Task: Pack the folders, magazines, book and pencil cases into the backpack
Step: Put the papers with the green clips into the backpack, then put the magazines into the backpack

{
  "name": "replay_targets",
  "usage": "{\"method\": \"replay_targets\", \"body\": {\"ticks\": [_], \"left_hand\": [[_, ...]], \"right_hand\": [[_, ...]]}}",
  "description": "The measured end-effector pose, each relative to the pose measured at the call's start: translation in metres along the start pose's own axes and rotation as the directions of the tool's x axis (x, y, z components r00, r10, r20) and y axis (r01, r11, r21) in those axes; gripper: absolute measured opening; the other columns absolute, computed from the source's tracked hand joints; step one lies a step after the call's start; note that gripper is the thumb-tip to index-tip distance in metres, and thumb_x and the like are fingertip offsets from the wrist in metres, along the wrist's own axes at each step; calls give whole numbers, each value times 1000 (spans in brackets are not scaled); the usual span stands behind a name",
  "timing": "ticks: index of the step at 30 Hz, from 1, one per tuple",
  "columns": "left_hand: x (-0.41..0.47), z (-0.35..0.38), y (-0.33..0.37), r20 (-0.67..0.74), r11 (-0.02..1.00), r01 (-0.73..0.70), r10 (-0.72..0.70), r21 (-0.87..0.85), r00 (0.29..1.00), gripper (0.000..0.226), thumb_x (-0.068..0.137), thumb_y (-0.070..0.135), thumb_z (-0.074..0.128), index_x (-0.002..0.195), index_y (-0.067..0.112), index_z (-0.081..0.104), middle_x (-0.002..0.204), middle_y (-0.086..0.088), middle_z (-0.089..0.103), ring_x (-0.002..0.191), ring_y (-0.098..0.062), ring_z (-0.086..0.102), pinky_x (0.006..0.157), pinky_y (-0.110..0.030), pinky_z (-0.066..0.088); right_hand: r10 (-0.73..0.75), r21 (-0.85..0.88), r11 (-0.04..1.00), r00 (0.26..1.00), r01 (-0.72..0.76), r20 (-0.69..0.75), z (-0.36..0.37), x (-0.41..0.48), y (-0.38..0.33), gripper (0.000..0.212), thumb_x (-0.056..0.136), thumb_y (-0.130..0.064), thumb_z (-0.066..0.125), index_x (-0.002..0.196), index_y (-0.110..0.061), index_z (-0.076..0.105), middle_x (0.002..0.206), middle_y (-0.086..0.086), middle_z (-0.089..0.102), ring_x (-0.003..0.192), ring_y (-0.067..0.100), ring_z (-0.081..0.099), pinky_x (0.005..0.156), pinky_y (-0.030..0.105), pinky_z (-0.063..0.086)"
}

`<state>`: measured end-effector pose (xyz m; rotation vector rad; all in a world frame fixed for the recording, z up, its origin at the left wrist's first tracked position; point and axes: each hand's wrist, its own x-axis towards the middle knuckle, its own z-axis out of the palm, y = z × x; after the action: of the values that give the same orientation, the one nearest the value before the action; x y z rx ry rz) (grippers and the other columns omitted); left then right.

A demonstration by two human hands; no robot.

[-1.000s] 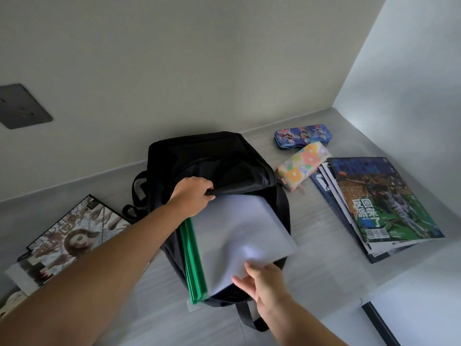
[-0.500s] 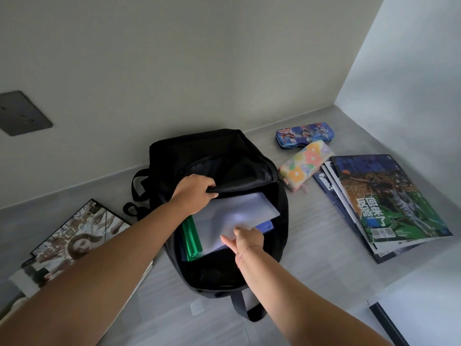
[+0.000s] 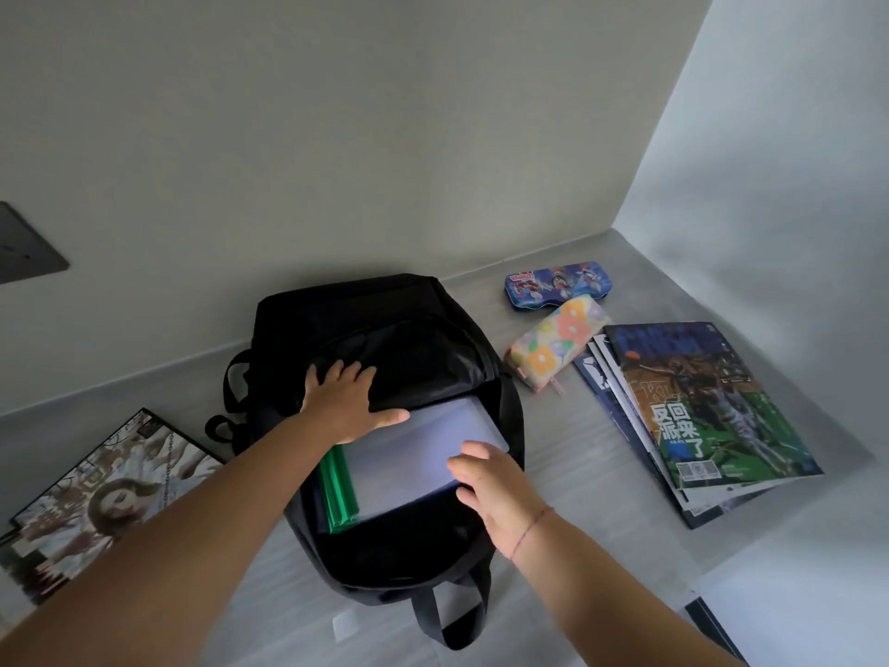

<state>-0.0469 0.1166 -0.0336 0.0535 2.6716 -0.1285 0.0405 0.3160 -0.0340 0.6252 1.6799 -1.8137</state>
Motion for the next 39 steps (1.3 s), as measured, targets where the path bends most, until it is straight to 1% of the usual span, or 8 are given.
{"method": "replay_targets", "body": {"ticks": [7, 14, 17, 20, 27, 32, 36, 39], "left_hand": [[-13, -19, 116, -484, 802, -333, 63, -495, 873, 49, 89, 42, 55, 129, 13, 52, 135, -6, 50, 129, -23, 40, 110, -32, 27], [7, 7, 263, -27, 493, -64, 82, -868, 996, 48, 91, 33, 55, 134, 13, 46, 141, -6, 47, 128, -22, 45, 105, -29, 36], [25, 10, 309, 131, 414, 101, 45, -905, 990, 48, 92, 29, 54, 134, 7, 43, 141, -12, 43, 125, -27, 46, 96, -30, 41], [44, 10, 344, 245, 286, 239, -15, -928, 969, 49, 90, 26, 55, 129, -1, 43, 134, -18, 47, 120, -32, 49, 89, -34, 44], [80, -1, 371, 482, -247, 449, -92, -859, 872, 27, 85, 16, 65, 104, 1, 55, 90, -12, 49, 75, -20, 48, 78, -36, 44], [84, 2, 380, 506, -321, 472, -28, -821, 862, 28, 77, 22, 76, 92, 4, 60, 71, -5, 55, 59, -15, 51, 55, -24, 44], [78, 17, 398, 454, -271, 426, -46, -863, 890, 92, 69, 19, 83, 143, 9, 28, 139, -9, 45, 127, -31, 46, 106, -43, 38], [71, 25, 399, 415, -269, 385, -64, -883, 907, 79, 71, 8, 80, 137, 9, 36, 133, -11, 53, 117, -31, 53, 101, -47, 42]], "right_hand": [[-414, -448, 857, 857, 254, -307, -130, 22, -38, 34, 89, -5, 56, 123, -3, 55, 121, 10, 59, 110, 23, 56, 89, 27, 41], [-384, -625, 780, 806, 23, -451, -291, 49, -56, 30, 84, -6, 62, 108, 11, 59, 107, 31, 63, 100, 44, 60, 89, 48, 48], [-354, -670, 739, 808, -67, -471, -347, 56, -56, 19, 80, -19, 68, 88, -3, 62, 89, 20, 64, 86, 37, 61, 77, 40, 48], [-341, -711, 690, 806, -135, -484, -390, 66, -56, 41, 77, -33, 72, 113, -15, 62, 114, 12, 62, 105, 33, 59, 90, 41, 47], [-264, -576, 812, 822, -94, -505, -429, 93, -57, 47, 80, -25, 69, 122, -6, 57, 127, 21, 57, 115, 34, 54, 99, 41, 43], [-178, -414, 910, 881, -22, -438, -420, 98, -61, 17, 86, -18, 64, 96, -9, 54, 97, 12, 61, 90, 24, 54, 83, 30, 41], [-95, -339, 940, 928, -35, -361, -425, 106, -53, 30, 82, -13, 65, 111, -7, 62, 107, 12, 67, 99, 28, 62, 95, 40, 47], [-103, -305, 952, 933, -8, -344, -433, 111, -43, 40, 77, -7, 67, 115, -10, 58, 110, 12, 67, 99, 28, 63, 95, 43, 49]]}}
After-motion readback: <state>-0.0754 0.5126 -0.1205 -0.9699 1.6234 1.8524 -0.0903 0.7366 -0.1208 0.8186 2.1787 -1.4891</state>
